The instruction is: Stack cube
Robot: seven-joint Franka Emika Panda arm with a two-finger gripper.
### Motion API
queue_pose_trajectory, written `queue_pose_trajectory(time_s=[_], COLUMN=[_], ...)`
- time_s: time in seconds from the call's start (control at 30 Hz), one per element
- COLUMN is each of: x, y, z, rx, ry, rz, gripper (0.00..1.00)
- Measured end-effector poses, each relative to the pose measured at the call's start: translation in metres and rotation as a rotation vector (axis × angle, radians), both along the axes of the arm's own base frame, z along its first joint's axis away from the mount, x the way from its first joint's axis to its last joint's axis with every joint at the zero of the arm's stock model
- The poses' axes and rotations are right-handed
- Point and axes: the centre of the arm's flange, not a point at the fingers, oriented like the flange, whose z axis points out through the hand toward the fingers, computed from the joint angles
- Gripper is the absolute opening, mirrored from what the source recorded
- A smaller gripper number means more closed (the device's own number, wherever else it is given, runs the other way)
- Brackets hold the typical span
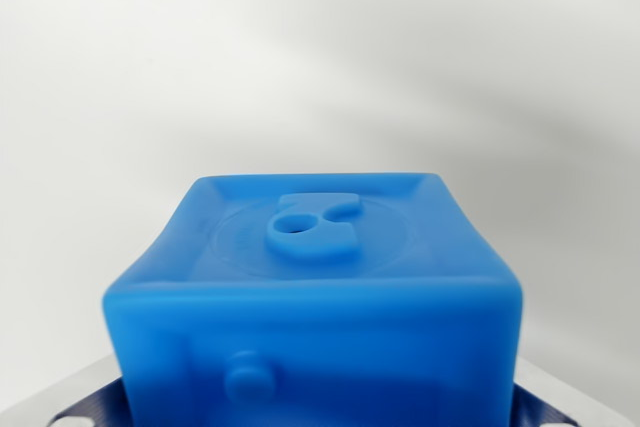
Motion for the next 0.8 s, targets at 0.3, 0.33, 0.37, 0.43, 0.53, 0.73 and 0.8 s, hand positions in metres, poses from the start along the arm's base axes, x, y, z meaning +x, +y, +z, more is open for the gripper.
queue_pose_trajectory(time_s=[0.3, 0.33, 0.37, 0.43, 0.53, 0.73, 0.8], x=[0.003, 0.003, 0.003, 0.004, 0.005, 0.007, 0.007], y=[-0.018, -0.019, -0.021, -0.025, -0.031, -0.043, -0.047], z=[0.001, 0.001, 0.001, 0.001, 0.001, 0.002, 0.002], rx=[0.000, 0.000, 0.000, 0.000, -0.001, -0.001, -0.001], ry=[0.001, 0.001, 0.001, 0.001, 0.002, 0.002, 0.002], rz=[-0.005, -0.005, -0.006, -0.007, -0.008, -0.011, -0.012], gripper=[0.00, 0.00, 0.00, 0.00, 0.00, 0.00, 0.00])
